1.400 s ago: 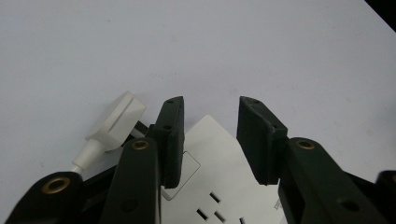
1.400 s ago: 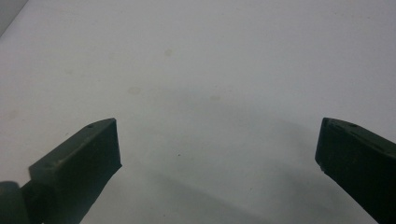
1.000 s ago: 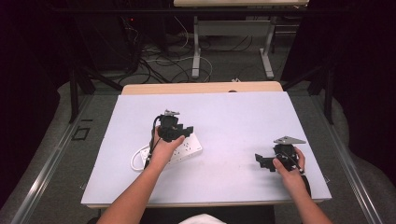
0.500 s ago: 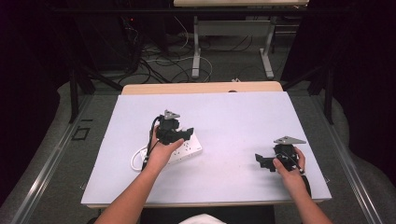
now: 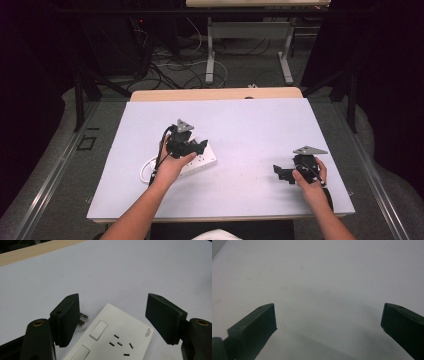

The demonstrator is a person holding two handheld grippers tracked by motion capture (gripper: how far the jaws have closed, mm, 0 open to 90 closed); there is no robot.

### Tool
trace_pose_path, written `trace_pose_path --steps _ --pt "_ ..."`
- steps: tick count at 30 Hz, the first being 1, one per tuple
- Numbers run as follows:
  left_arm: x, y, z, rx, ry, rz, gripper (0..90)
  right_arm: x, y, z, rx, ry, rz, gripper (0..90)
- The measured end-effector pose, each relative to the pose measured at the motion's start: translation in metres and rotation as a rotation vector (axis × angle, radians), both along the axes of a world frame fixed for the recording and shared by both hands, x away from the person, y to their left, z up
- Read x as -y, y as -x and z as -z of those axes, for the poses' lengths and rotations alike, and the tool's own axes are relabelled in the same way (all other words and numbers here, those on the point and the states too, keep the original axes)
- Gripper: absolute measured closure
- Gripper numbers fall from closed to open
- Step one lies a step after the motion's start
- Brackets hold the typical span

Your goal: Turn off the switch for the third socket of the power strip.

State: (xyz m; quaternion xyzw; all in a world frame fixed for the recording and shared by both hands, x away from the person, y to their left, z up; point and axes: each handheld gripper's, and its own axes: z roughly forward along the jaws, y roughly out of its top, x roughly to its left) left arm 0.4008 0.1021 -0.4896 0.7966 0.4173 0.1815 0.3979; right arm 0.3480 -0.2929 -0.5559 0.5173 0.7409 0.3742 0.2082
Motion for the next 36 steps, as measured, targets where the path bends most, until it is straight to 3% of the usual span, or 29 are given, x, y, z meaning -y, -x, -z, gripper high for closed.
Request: trace_pose_path --steps 2,5,13,19,36 --pt "-0.001 0.001 0.000 -0.030 0.014 -0.014 28.1 0.000 0.000 0.000 0.000 0.000 0.000 0.0" --pt "-0.003 0.003 0.000 -0.031 0.031 -0.016 26.9 0.000 0.000 0.000 0.000 0.001 -0.001 0.0" --pt "-0.013 0.010 0.000 -0.044 0.060 -0.031 14.9 0.000 0.000 0.000 -0.001 0.001 -0.001 0.0" --pt "-0.022 0.015 -0.002 -0.064 0.087 -0.011 0.4 0.000 0.000 0.000 -0.002 0.001 0.000 0.0" --pt "-0.058 0.037 -0.011 -0.026 0.085 -0.004 0.3 0.000 0.001 0.000 -0.001 0.008 0.000 0.0"
